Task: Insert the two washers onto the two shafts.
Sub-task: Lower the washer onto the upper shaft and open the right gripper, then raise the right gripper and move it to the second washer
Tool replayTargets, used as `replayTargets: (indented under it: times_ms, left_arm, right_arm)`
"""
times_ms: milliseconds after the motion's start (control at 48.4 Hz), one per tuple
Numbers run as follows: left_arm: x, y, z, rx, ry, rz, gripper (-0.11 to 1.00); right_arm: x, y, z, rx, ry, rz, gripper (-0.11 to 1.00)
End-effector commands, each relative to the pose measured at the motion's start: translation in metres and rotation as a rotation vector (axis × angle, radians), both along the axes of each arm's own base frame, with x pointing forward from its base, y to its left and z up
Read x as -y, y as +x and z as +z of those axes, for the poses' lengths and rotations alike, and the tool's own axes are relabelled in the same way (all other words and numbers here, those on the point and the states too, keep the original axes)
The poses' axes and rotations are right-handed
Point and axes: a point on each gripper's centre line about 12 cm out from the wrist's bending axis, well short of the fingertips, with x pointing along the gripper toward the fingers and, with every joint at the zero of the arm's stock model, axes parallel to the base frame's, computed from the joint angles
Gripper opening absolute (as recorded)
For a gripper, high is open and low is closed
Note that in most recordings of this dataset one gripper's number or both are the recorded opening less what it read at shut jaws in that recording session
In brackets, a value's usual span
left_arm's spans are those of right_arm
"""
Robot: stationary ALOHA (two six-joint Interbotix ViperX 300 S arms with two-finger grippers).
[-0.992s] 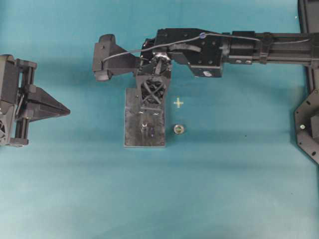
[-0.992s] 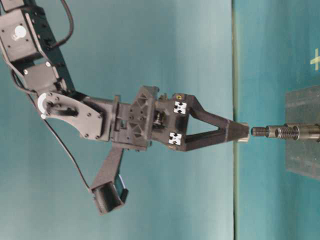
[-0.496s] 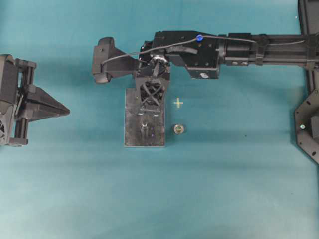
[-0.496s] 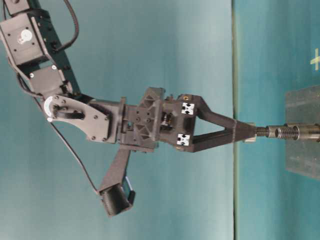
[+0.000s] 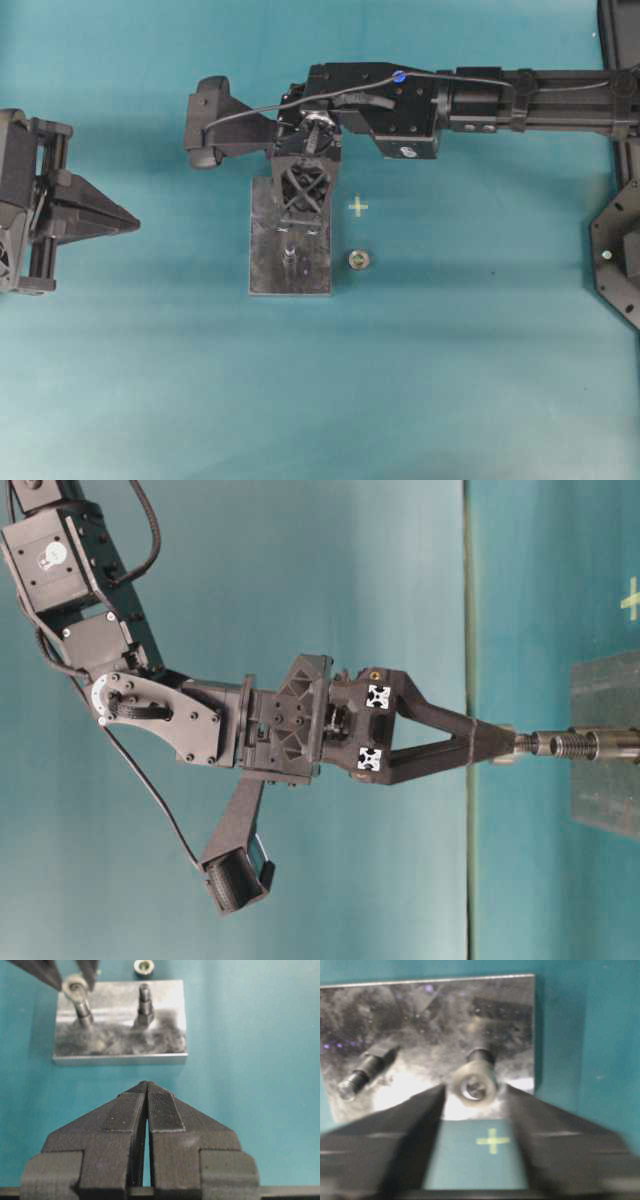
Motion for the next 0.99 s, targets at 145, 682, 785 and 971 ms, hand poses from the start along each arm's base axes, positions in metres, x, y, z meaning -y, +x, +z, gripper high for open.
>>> replayTargets:
  times_ms: [145, 682, 785, 971]
  left_arm:
    - [0.000, 0.002, 0.007, 0.025, 0.001, -0.002, 0.00]
    - [0.001, 0.001, 0.009, 0.034, 0.001, -0.003, 0.00]
    - [0.001, 0.000, 0.010, 0.037, -0.001, -0.004, 0.00]
    - [0.001, -0.001, 0.009, 0.037, -0.001, -0.004, 0.00]
  right_arm:
    - [-0.004, 0.008, 0.012, 0.043, 0.036, -0.002, 0.83]
    - [0.011, 0.008, 0.009, 0.047, 0.083, -0.054, 0.81]
    - [-0.004, 0.011, 0.013, 0.059, 0.125, -0.024, 0.81]
    - [0.003, 0.011, 0.009, 0.058, 0.129, -0.043, 0.80]
